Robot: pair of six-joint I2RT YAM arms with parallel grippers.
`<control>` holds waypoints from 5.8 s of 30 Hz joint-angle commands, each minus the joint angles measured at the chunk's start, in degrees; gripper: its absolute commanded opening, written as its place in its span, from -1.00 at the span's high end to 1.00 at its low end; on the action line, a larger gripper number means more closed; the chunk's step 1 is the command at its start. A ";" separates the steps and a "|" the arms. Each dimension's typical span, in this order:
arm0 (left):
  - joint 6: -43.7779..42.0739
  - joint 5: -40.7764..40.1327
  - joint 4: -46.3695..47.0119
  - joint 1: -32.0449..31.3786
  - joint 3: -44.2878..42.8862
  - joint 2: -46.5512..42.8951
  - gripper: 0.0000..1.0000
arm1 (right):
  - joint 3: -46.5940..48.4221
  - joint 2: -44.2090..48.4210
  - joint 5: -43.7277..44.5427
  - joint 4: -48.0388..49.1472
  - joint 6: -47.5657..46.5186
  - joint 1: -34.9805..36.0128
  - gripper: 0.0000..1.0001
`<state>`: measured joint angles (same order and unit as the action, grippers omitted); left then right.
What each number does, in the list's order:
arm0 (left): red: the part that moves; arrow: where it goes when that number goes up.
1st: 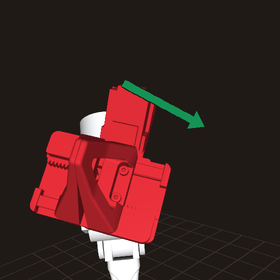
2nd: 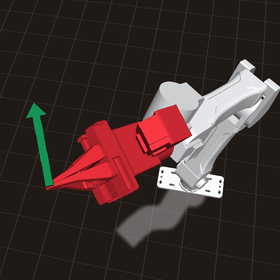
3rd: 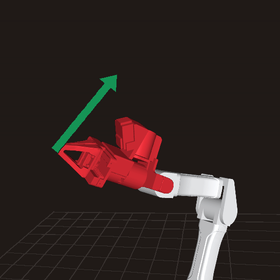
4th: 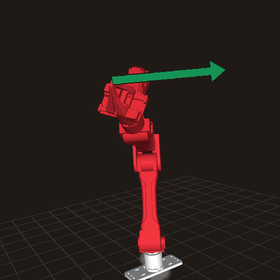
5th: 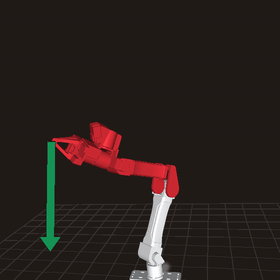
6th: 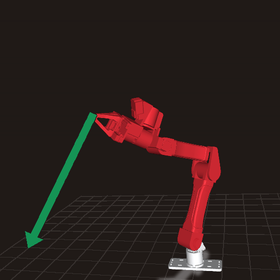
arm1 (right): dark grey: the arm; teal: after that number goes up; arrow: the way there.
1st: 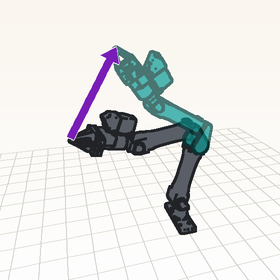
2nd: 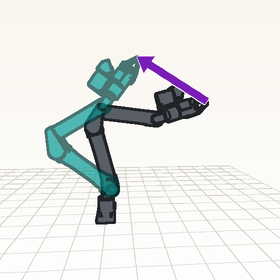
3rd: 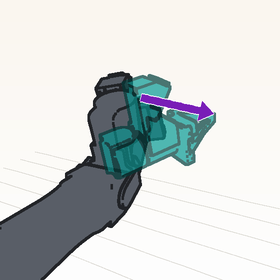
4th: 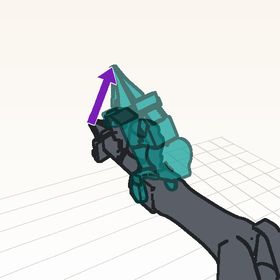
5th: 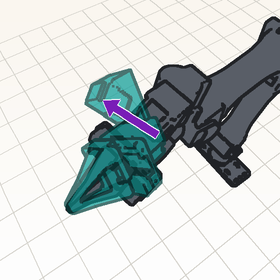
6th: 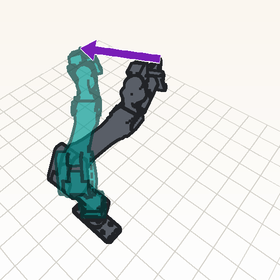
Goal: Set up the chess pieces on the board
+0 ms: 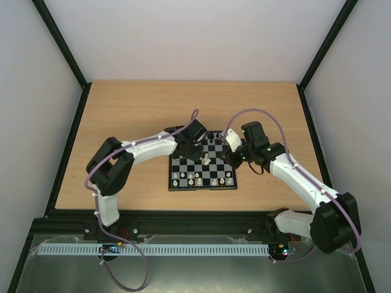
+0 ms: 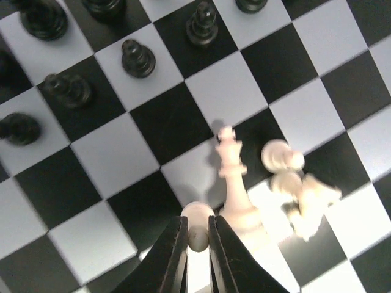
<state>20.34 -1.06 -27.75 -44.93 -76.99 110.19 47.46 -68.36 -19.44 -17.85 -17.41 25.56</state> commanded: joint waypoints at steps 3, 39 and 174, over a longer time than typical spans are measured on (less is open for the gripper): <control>-3.18 0.65 0.86 -0.87 6.46 -11.43 0.84 | -0.22 -0.11 -1.02 -1.86 -0.52 -0.14 0.39; -6.10 8.42 0.64 -9.48 4.84 -2.81 0.85 | -0.31 1.65 5.64 0.88 2.20 -0.12 0.40; -8.85 -7.75 6.40 9.77 23.20 -37.73 0.05 | 9.58 -22.30 9.28 -18.40 -3.63 5.91 0.97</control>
<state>11.97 -8.99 -20.69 -35.18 -54.00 71.75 57.65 -88.88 -8.71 -32.67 -19.38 30.59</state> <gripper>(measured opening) 0.477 0.054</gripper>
